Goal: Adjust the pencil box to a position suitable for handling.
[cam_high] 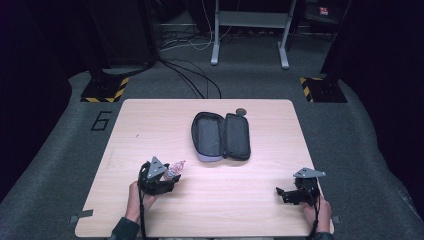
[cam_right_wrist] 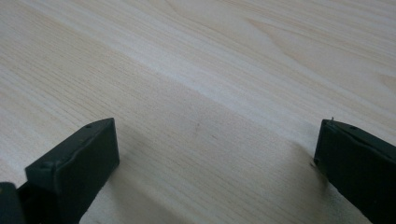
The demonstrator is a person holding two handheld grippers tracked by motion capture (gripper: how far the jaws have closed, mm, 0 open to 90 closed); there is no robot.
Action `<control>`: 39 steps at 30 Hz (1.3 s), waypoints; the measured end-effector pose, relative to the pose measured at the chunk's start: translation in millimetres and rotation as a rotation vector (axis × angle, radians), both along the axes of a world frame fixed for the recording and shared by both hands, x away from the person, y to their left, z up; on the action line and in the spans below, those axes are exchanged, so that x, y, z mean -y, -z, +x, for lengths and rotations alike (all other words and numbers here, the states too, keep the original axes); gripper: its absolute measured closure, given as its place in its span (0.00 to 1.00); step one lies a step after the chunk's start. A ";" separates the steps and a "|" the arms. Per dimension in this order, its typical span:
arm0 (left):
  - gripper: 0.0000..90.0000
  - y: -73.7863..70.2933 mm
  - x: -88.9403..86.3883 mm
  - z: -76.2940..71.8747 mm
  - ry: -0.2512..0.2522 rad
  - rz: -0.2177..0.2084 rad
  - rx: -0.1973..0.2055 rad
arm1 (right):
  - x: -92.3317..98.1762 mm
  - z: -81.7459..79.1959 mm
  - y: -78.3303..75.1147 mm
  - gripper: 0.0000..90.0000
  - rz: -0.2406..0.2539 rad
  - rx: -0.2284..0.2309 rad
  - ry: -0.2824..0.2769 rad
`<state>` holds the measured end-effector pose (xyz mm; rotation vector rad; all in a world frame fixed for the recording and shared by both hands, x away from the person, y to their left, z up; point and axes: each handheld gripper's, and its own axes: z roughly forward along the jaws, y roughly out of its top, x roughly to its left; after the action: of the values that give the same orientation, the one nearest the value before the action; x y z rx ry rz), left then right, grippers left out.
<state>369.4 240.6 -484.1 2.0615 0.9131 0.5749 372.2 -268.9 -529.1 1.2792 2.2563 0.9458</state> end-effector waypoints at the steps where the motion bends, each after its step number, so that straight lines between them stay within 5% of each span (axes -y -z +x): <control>1: 0.44 0.8 -3.7 -0.1 -0.011 -0.003 0.000 | 0.0 0.0 0.0 0.00 0.000 0.000 0.000; 12: 0.44 6.5 -46.4 0.2 -0.150 -0.009 -0.006 | 0.0 0.0 0.0 0.00 0.000 0.000 0.001; 25: 0.44 32.0 -84.4 11.4 -0.324 0.006 -0.070 | -0.1 0.0 0.0 0.00 0.000 0.000 0.001; 31: 0.44 38.1 -92.2 14.8 -0.343 0.029 -0.099 | 0.0 0.0 0.0 0.00 0.000 0.000 0.001; 39: 0.38 40.3 -95.5 16.9 -0.354 0.000 -0.128 | -0.1 0.0 0.0 0.00 0.000 0.000 0.001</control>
<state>386.3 336.2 -524.4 1.9656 1.3683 0.6303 372.2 -268.8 -529.1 1.2801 2.2560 0.9458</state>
